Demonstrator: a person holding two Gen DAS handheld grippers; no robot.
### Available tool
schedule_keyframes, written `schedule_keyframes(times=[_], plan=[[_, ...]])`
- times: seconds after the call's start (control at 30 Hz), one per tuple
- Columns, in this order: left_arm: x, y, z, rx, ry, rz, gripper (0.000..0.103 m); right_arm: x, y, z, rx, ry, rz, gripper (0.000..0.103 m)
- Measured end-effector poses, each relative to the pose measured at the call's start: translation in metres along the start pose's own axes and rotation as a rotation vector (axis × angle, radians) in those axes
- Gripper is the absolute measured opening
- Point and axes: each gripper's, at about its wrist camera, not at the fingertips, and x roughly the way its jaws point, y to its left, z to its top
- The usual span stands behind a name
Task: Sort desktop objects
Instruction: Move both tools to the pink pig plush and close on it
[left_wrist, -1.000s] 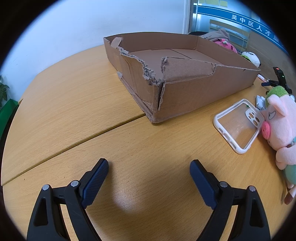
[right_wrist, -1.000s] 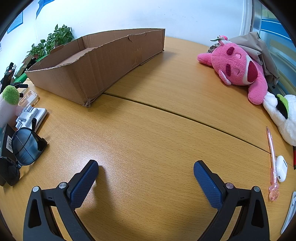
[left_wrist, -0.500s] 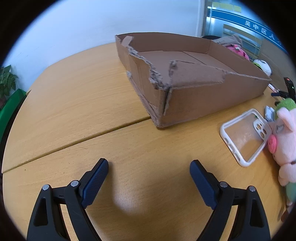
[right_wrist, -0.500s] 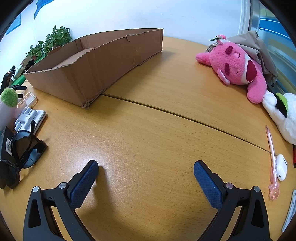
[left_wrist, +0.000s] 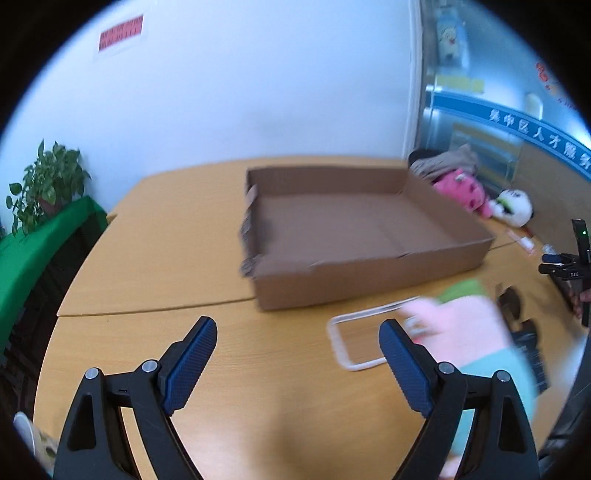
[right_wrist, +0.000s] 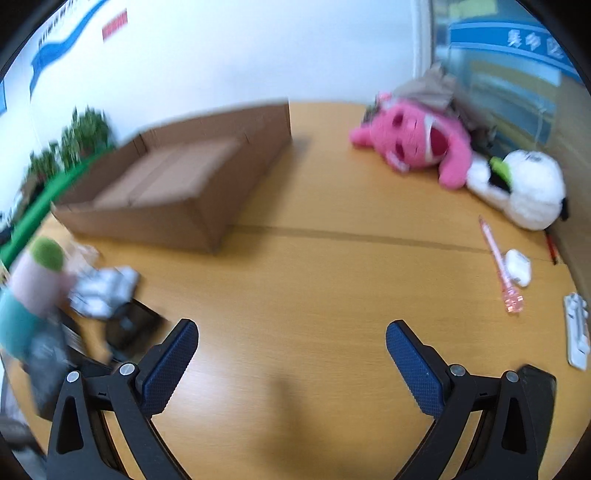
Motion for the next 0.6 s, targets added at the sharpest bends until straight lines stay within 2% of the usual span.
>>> schedule_keyframes(times=[0.1,0.2,0.27,0.33,0.43,0.47,0.6], plan=[[-0.015,-0.03,0.002,-0.01,-0.021,-0.039,0.09,-0.031,0.029,0.01,-0.002,-0.069,0.043,0.103],[-0.018,-0.05,0.0,-0.035,-0.005,-0.096,0.09,-0.05,0.067,0.016,-0.042,-0.088,0.073,0.103],[-0.018,-0.062,-0.006,-0.047,0.011,-0.131,0.09,-0.063,0.095,0.011,-0.078,-0.114,0.139,0.103],[-0.019,-0.073,-0.013,-0.051,0.025,-0.127,0.09,-0.08,0.117,0.007,-0.112,-0.18,0.232,0.103],[-0.019,-0.088,-0.02,-0.038,0.036,-0.087,0.09,-0.091,0.139,-0.002,-0.157,-0.246,0.245,0.103],[-0.02,-0.091,-0.022,-0.034,0.034,-0.076,0.09,-0.088,0.142,-0.003,-0.159,-0.229,0.235,0.103],[-0.024,-0.094,-0.025,-0.043,0.009,-0.044,0.09,-0.055,0.142,-0.003,-0.072,-0.055,0.24,0.103]])
